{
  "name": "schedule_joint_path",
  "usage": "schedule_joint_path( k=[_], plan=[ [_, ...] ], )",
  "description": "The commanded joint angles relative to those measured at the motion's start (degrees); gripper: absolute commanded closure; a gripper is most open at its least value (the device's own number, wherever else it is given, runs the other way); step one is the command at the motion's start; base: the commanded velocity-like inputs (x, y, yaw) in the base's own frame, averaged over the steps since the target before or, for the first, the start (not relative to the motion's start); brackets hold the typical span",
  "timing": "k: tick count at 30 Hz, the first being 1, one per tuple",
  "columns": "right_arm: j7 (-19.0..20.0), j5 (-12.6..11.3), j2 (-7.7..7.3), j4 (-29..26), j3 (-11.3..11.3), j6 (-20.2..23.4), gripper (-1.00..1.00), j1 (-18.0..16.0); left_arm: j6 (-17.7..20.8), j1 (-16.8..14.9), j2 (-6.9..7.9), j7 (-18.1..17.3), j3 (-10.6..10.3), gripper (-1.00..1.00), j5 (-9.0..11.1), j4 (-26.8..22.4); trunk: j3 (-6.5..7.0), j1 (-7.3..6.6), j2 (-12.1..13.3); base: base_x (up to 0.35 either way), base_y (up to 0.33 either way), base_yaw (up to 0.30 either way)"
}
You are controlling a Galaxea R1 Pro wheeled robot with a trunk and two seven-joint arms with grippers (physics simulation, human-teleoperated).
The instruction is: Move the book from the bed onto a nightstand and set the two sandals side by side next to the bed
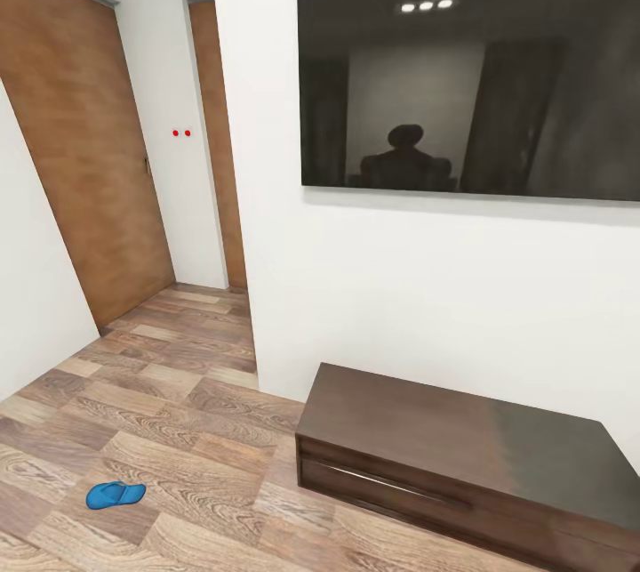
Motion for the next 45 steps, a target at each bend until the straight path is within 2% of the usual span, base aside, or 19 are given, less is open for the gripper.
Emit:
schedule_joint_path(
  k=[1, 16, 45],
  plan=[
    [0.09, -0.08, -0.01, 0.10, -0.03, -0.02, -1.00, -0.02, -0.04, 0.01, -0.01, -0.01, 0.02, -1.00, 0.02, -0.07, -0.05, 0.00, -0.03, 0.000, 0.000, 0.000],
    [0.09, -0.26, -0.01, 0.28, -0.35, 0.40, -1.00, -0.02, -0.04, 0.01, -0.02, -0.01, 0.02, -1.00, 0.02, -0.09, -0.05, 0.00, -0.03, 0.000, 0.000, 0.082],
    [0.09, -0.26, -0.01, 0.28, -0.52, 0.33, -1.00, -0.02, -0.04, 0.01, -0.04, -0.01, 0.02, -1.00, 0.02, -0.18, -0.05, 0.00, -0.03, 0.000, 0.000, 0.276]
  ],
)
